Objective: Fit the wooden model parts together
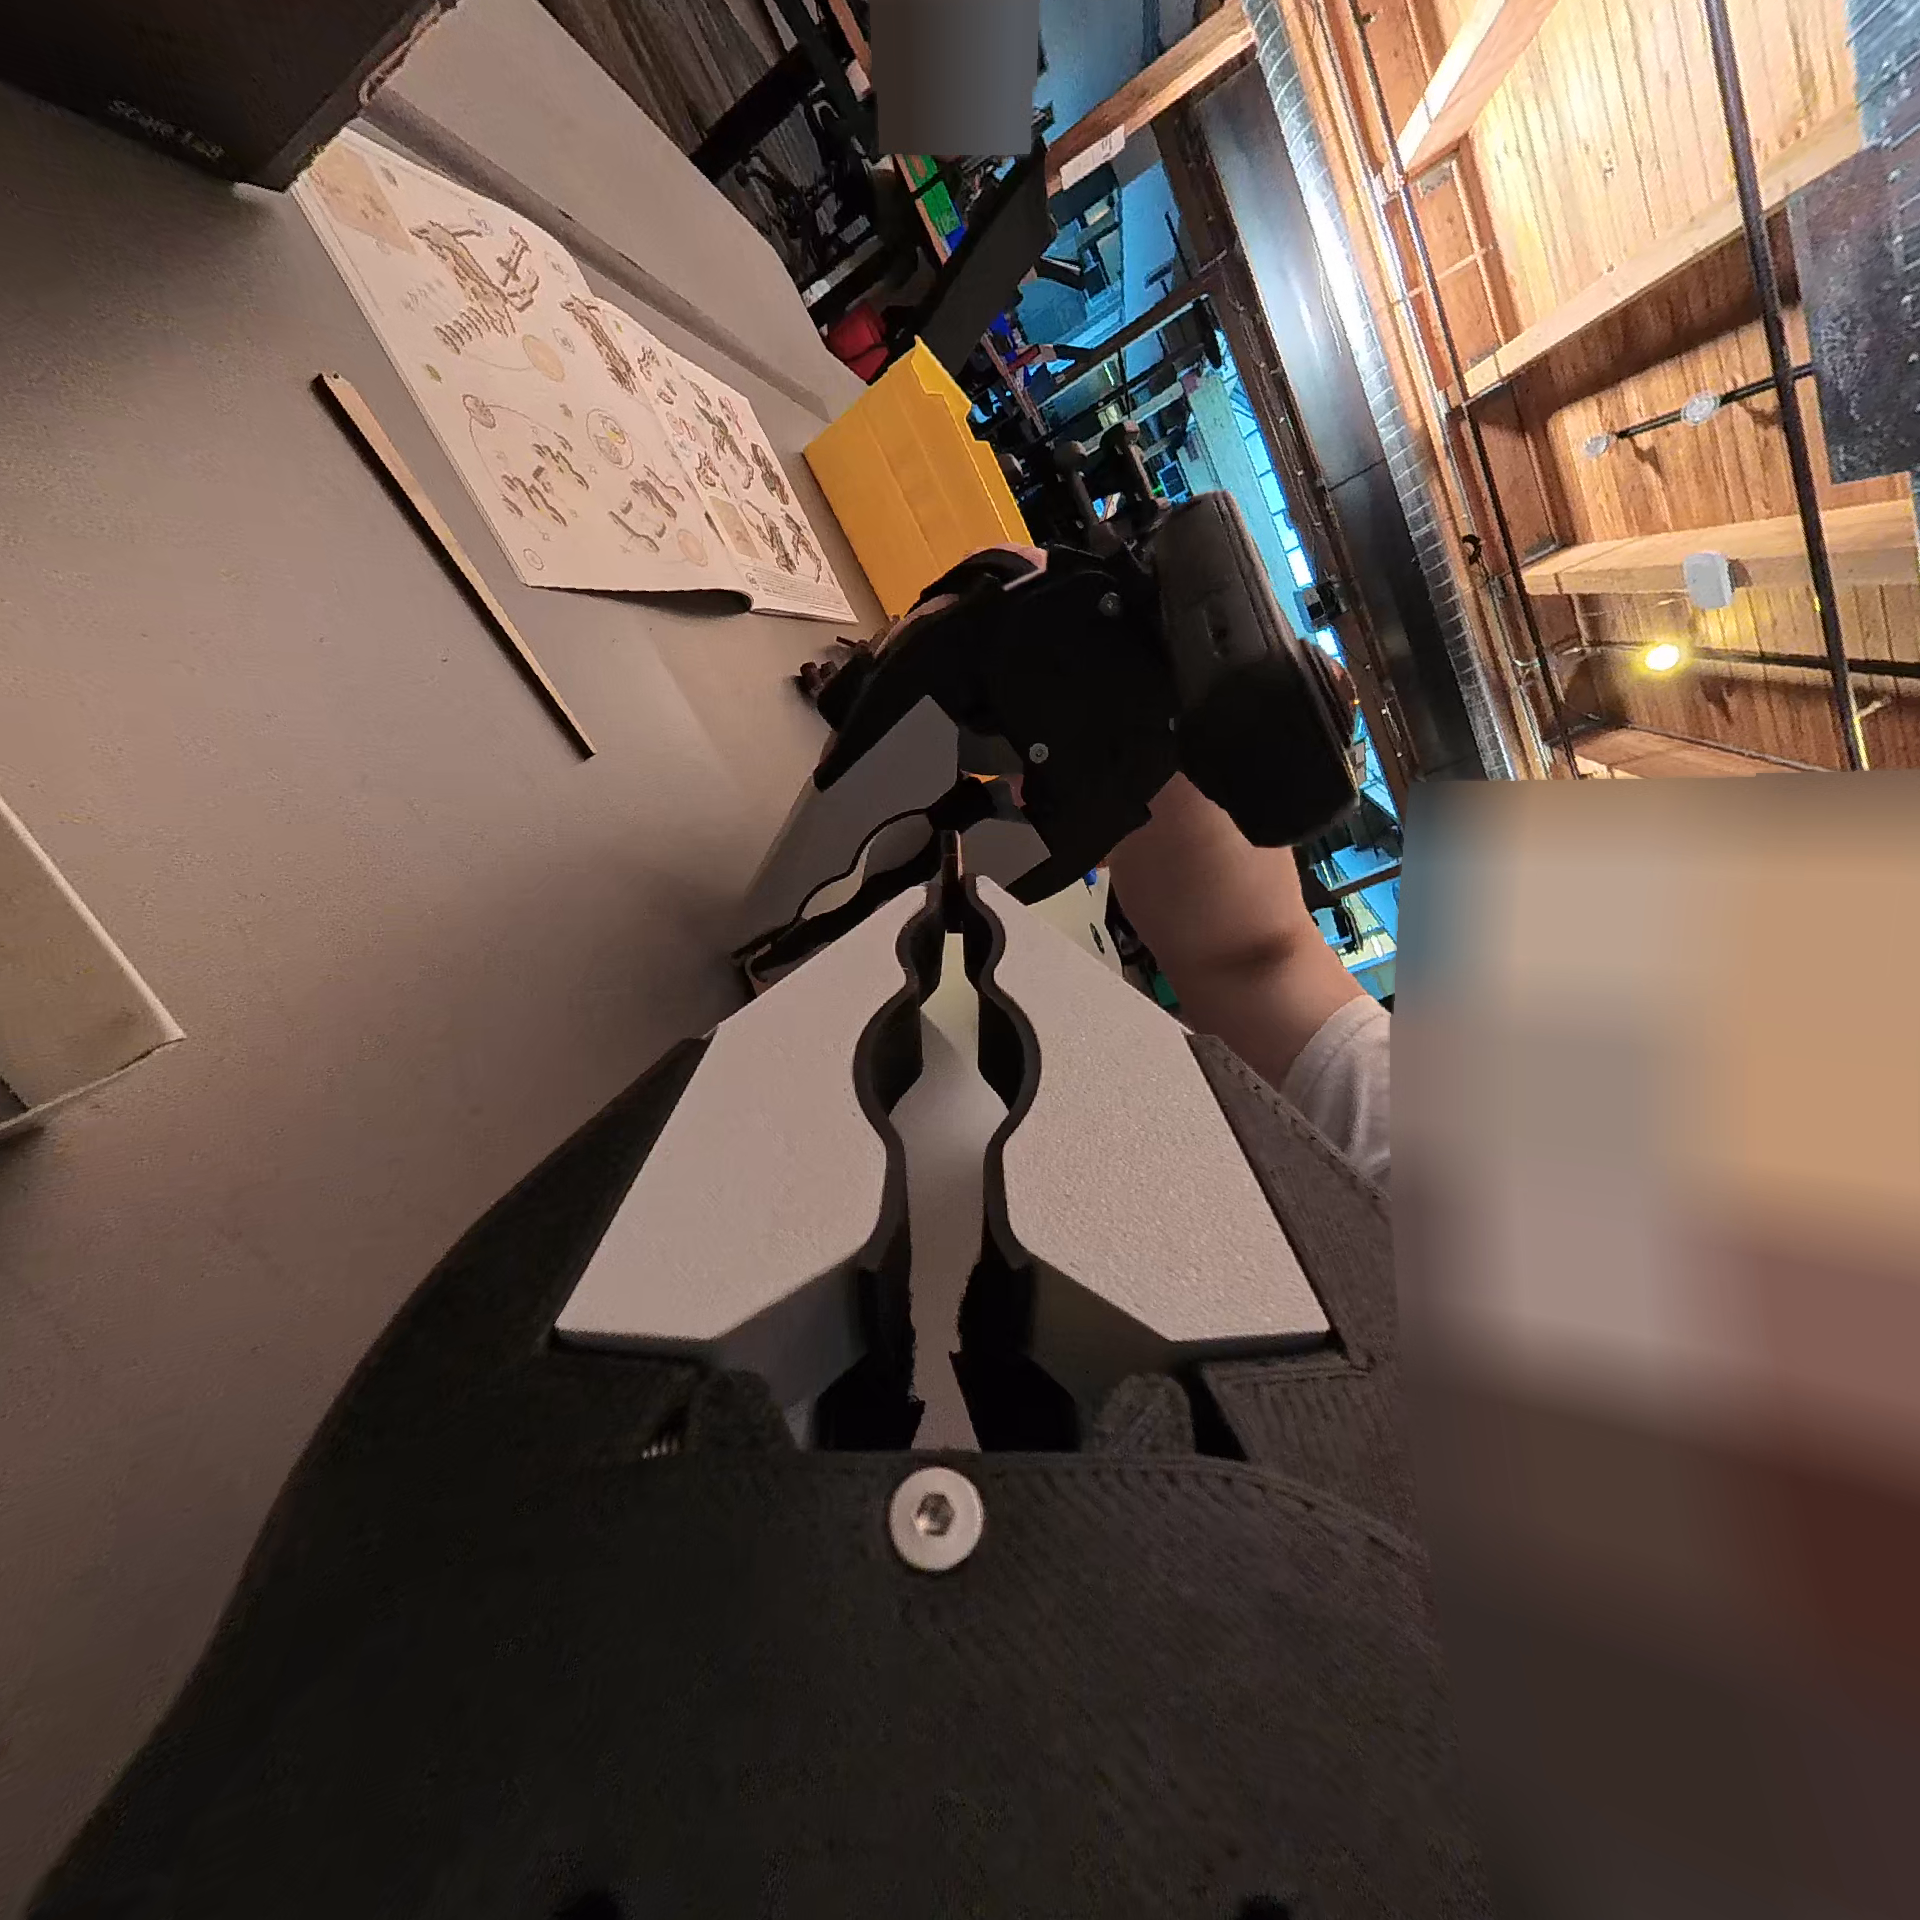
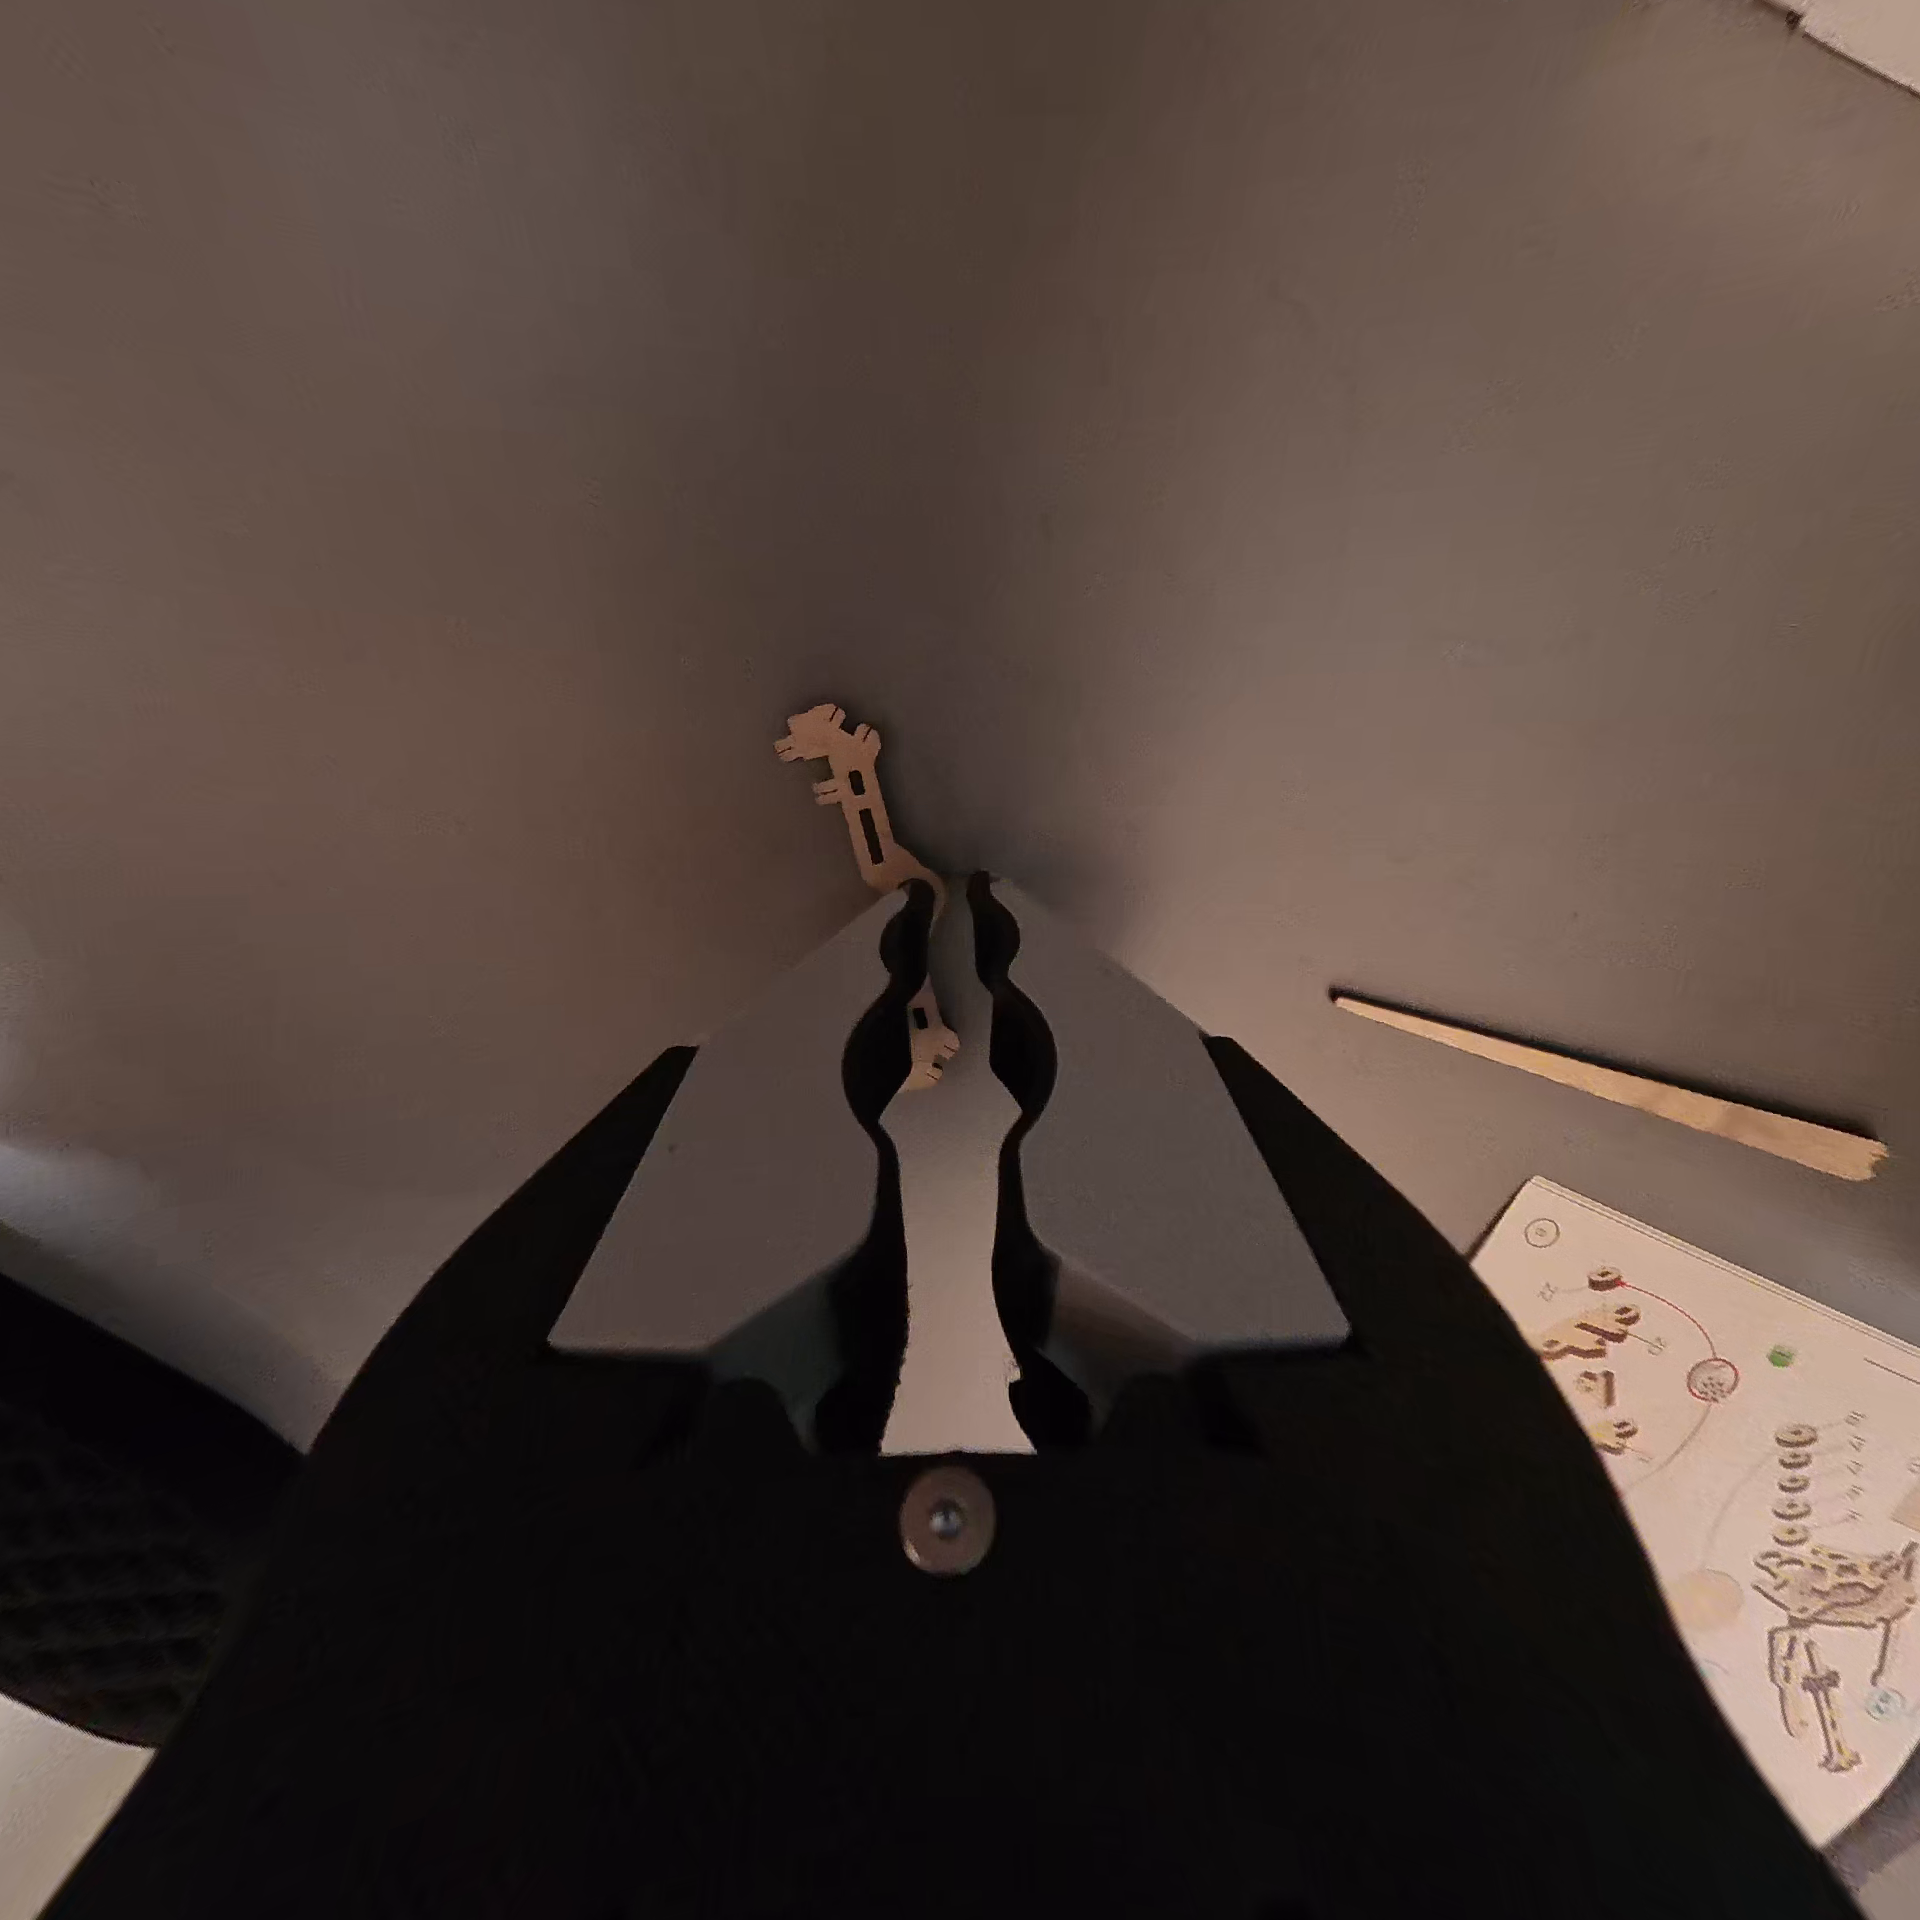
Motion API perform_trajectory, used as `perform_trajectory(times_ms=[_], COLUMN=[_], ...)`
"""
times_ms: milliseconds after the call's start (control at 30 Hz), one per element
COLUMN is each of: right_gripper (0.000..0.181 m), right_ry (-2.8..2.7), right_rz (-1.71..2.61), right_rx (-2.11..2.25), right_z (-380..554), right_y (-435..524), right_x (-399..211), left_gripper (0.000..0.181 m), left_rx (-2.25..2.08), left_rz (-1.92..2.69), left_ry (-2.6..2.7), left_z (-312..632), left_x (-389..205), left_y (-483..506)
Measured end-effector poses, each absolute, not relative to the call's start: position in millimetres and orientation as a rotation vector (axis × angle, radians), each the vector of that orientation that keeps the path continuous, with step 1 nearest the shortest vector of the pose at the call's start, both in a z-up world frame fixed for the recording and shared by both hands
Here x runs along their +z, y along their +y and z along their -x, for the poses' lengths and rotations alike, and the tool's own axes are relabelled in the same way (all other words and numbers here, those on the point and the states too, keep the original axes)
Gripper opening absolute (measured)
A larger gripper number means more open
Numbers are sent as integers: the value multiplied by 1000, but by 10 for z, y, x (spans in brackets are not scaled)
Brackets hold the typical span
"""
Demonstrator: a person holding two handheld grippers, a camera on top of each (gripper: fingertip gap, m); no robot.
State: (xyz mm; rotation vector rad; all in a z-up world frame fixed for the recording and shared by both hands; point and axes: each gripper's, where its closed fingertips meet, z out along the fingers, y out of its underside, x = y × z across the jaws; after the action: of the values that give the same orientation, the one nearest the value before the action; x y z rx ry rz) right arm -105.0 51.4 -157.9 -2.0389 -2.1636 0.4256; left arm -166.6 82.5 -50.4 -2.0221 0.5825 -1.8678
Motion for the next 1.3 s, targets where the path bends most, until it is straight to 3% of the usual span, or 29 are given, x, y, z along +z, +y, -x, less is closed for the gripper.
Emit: perform_trajectory(times_ms=[467, 800, 1000, 1067, 1167, 1300], right_gripper=[2, 0, 3, 21, 19, 9], right_ry=[-2134, -1617, -1347, -1187, -1062, -865], right_rz=[2013, 1403, 1748, 2016, 2350, 2627], right_rx=[173, -453, -177, 69, 503, 524], right_z=[1035, 1126, 876, 781, 869, 782], right_y=[659, 833, 1036, 1134, 1099, 1281], right_x=[-1529, -1182, -1086, -1036, -1059, -1229], left_gripper=[0, 0, 0, 0, 0, 1], left_rx=[-1863, -1861, -1865, -1864, -1868, -1867], left_rz=[2011, 2003, 2016, 2017, 2019, 2018], left_ry=[578, 566, 573, 571, 568, 572], left_z=[1684, 1697, 1674, 1678, 1684, 1684], left_x=[-477, -466, -501, -504, -510, -505], left_y=[834, 857, 841, 847, 853, 846])
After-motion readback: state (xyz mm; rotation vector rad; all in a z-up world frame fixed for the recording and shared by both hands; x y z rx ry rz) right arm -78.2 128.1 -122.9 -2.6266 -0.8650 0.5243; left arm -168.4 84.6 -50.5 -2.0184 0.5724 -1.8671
